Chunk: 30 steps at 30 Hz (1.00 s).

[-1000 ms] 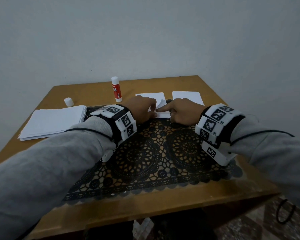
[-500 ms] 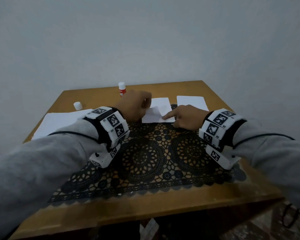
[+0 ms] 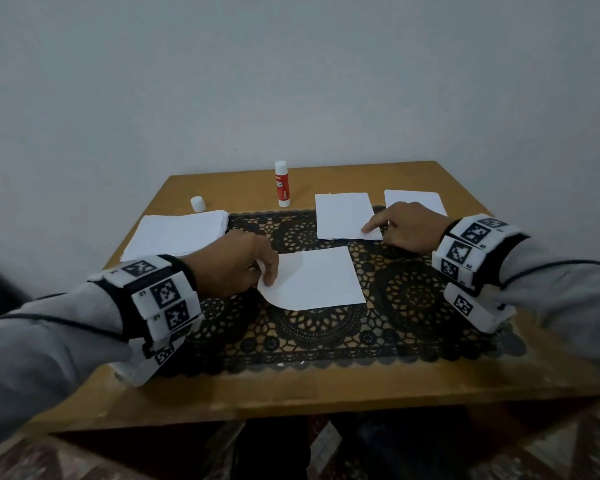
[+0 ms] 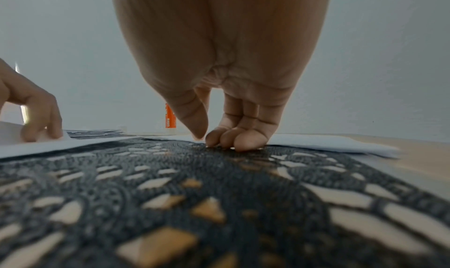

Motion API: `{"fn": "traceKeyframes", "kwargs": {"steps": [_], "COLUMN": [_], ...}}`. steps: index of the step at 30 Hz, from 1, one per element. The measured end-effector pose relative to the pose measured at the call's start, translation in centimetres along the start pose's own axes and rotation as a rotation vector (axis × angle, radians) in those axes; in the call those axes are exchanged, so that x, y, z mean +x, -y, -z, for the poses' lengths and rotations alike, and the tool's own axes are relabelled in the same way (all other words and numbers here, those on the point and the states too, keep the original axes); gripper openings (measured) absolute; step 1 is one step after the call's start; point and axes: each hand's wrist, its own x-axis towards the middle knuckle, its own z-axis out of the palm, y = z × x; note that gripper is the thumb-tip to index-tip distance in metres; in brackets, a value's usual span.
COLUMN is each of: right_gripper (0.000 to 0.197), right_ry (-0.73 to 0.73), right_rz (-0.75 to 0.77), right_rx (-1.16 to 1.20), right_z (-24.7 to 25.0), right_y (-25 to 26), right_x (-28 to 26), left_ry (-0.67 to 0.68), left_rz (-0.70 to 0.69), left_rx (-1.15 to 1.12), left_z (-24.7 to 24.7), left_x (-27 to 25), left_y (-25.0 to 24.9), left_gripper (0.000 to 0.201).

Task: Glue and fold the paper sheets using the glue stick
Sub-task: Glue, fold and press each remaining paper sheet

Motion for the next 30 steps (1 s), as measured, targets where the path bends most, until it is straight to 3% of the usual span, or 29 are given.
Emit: {"fn": "traceKeyframes", "kwargs": {"steps": [6,9,12,15,17,20,26,30], "right_gripper": [0.027,0.016,0.009,0.024,0.041,0.048,0.037,0.029], "right_ry": [-0.063,-0.161,-0.198,-0.186,-0.156,-0.139,-0.111,-0.17], "right_rz": [-0.02,-0.01,-0.056,-0.13,-0.176,-0.218,-0.243,-0.231], "right_rx": [-0.025,-0.006,0.248,0.478,0.514,0.541,0.597,0.59], "right_z": [0.2,1.6,2.5,1.4,0.2,-0.8,-1.5,-1.2], "right_y": [0.5,2.4,5.5,8.1,9.4,10.5,9.6,10.3], "right_x": [0.3,1.9,4.6,8.2,10.6,13.5,16.6,15.0], "left_ry": [0.161,0.169,0.207,0.258,0.266,0.256,0.229,0.215], "left_rz": [0.027,-0.03,-0.081,-0.091,-0.104,-0.125,-0.139,-0.092], "left_rx": [0.074,0.151,0.191,0.187,0.186,0.174,0.135,0.166], "left_z": [0.3,0.3,0.2,0.2,0.0,-0.2,-0.5,-0.7], "left_x": [0.6,1.2,2.1,2.8,3.1,3.2,3.2,2.6], "left_y": [-0.1,-0.1,-0.1,0.1,0.4,0.7,1.2,0.7], "left_gripper": [0.048,0.03,0.011,0.015,0.017,0.017,0.018,0.02]}}
